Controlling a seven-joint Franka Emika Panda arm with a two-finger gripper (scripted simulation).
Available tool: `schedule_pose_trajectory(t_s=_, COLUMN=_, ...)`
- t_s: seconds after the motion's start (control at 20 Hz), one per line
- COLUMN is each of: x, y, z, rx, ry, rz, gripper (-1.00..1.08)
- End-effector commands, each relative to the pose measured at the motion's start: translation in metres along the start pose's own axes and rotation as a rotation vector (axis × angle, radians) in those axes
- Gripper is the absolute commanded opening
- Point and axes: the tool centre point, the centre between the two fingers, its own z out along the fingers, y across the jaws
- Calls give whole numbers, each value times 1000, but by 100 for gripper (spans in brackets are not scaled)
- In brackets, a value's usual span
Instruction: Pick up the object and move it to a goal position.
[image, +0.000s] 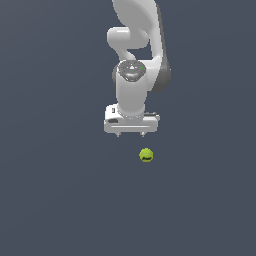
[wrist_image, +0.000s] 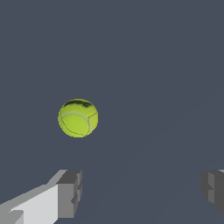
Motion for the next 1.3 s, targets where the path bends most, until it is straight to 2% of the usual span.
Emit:
schedule_pose_trajectory(t_s=0.0, x=0, y=0, z=0, rx=0, ry=0, rz=0, gripper=100)
schedule_pose_trajectory(t_s=0.5, x=-15, y=18, z=21, rx=-6, ry=-59, rz=31, gripper=100)
schedule_pose_trajectory(t_s=0.9, x=-14, y=16, z=21, rx=-6, ry=-56, rz=39, gripper=100)
schedule_pose_trajectory(t_s=1.25, x=-8, y=8, z=25, rx=-7, ry=-47, rz=96, gripper=100)
